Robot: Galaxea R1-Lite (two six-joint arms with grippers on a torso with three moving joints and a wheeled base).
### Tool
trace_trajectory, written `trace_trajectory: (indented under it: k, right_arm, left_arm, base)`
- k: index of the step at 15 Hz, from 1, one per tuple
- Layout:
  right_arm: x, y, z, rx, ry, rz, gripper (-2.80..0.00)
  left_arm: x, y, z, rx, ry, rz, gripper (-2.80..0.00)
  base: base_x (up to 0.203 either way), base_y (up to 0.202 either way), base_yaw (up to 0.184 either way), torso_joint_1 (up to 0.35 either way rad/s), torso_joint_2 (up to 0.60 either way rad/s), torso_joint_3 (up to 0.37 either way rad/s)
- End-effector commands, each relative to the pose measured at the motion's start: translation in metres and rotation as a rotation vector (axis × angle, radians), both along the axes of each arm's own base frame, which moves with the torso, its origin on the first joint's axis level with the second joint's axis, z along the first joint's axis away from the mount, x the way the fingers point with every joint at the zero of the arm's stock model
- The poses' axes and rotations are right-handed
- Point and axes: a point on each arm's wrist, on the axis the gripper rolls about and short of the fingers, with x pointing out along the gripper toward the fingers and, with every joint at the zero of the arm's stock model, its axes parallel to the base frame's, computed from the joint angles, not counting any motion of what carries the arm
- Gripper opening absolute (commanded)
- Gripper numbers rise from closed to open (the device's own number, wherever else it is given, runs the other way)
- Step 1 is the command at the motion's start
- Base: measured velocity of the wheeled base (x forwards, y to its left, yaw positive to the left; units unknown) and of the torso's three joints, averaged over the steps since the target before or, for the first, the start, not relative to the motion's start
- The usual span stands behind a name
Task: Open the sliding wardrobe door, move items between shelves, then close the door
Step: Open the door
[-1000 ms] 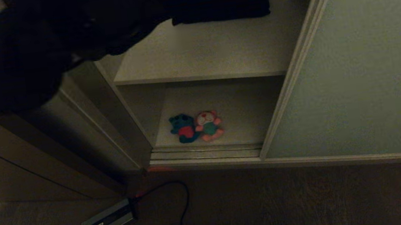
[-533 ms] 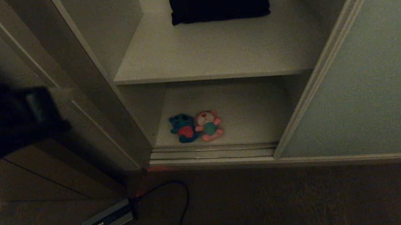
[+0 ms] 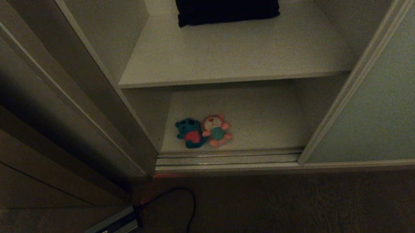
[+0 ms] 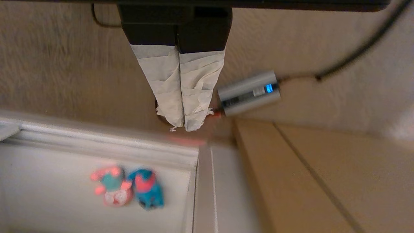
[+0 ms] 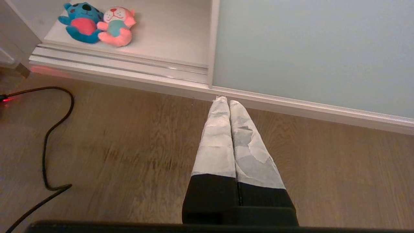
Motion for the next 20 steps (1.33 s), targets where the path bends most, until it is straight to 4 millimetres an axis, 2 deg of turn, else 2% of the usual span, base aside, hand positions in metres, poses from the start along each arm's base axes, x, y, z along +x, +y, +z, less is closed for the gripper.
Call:
trace_trajectory:
  k: [1, 2, 6, 9, 13, 20]
  right_arm:
    - [0.0, 0.0, -0.001, 0.0, 0.003, 0.0, -2.8]
    - [0.0, 0.0, -0.001, 0.0, 0.003, 0.0, -2.8]
    - [0.0, 0.0, -0.001, 0.0, 0.003, 0.0, -2.8]
    - [0.0, 0.0, -0.001, 0.0, 0.003, 0.0, -2.8]
    - [0.0, 0.0, -0.001, 0.001, 0.003, 0.0, -2.8]
    - [0.0, 0.0, -0.001, 0.0, 0.003, 0.001, -2.8]
  left_arm:
    - [-0.009, -0.001, -0.043, -0.006, -0.034, 0.007, -2.8]
    - [-0.008, -0.001, -0.055, -0.001, -0.034, -0.016, -2.8]
    - [-0.031, -0.002, -0.087, 0.032, -0.156, -0.076, -2.8]
    - [-0.027, 0.0, -0.102, 0.012, -0.092, 0.004, -2.8]
    - [-0.027, 0.0, -0.105, 0.076, -0.066, -0.034, -2.8]
    - [-0.027, 0.0, -0.106, 0.079, -0.07, -0.038, -2.8]
  base:
    - [0.0, 0.0, 0.0, 0.0, 0.0, 0.0]
    - [0.0, 0.0, 0.0, 0.0, 0.0, 0.0]
    - [0.0, 0.0, 0.0, 0.0, 0.0, 0.0]
    - [0.0, 0.0, 0.0, 0.0, 0.0, 0.0]
    - [0.0, 0.0, 0.0, 0.0, 0.0, 0.0]
    - [0.0, 0.0, 0.0, 0.0, 0.0, 0.0]
